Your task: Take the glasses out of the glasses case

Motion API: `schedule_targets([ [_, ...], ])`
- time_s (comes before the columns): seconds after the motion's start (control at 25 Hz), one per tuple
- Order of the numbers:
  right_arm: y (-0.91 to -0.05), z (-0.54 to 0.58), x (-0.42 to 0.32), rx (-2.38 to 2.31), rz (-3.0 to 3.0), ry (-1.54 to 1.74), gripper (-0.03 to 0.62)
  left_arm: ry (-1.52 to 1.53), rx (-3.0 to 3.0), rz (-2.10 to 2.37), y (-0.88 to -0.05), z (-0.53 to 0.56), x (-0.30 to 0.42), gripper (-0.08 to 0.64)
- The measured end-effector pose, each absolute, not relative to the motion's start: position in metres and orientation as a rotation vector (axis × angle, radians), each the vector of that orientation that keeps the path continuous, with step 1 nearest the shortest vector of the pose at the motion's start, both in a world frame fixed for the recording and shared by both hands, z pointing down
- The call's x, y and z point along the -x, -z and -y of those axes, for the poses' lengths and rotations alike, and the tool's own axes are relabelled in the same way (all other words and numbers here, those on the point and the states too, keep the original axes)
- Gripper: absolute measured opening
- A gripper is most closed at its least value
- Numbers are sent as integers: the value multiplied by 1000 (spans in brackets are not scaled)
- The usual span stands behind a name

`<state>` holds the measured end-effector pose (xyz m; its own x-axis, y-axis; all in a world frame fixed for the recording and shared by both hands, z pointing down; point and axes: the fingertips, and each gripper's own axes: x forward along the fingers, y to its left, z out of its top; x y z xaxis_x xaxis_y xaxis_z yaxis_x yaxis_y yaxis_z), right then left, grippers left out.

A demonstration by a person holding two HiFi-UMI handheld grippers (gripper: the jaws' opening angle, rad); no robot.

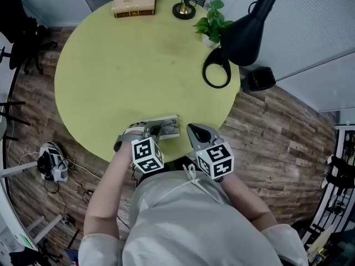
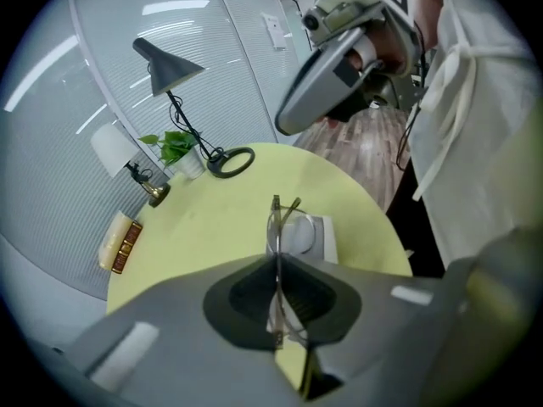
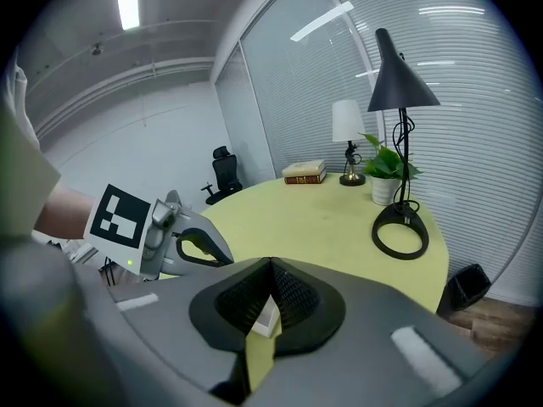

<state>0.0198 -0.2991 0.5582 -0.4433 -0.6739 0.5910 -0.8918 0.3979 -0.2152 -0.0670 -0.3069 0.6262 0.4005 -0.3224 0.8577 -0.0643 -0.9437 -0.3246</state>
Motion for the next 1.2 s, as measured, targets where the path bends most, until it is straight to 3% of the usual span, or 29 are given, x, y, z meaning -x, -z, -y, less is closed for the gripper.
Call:
schedule_targets([
  [0.36, -528, 305, -14, -1373, 2311, -646, 0, 1343, 2617, -702, -561, 313, 74, 15],
  [0.96, -481, 321, 15, -1345, 2432, -546, 0, 500, 2790, -1597, -443, 341, 141, 15],
  [1.2, -466, 322, 21, -1366, 2467, -506, 0, 354, 2704, -1872, -431, 343, 161, 15],
])
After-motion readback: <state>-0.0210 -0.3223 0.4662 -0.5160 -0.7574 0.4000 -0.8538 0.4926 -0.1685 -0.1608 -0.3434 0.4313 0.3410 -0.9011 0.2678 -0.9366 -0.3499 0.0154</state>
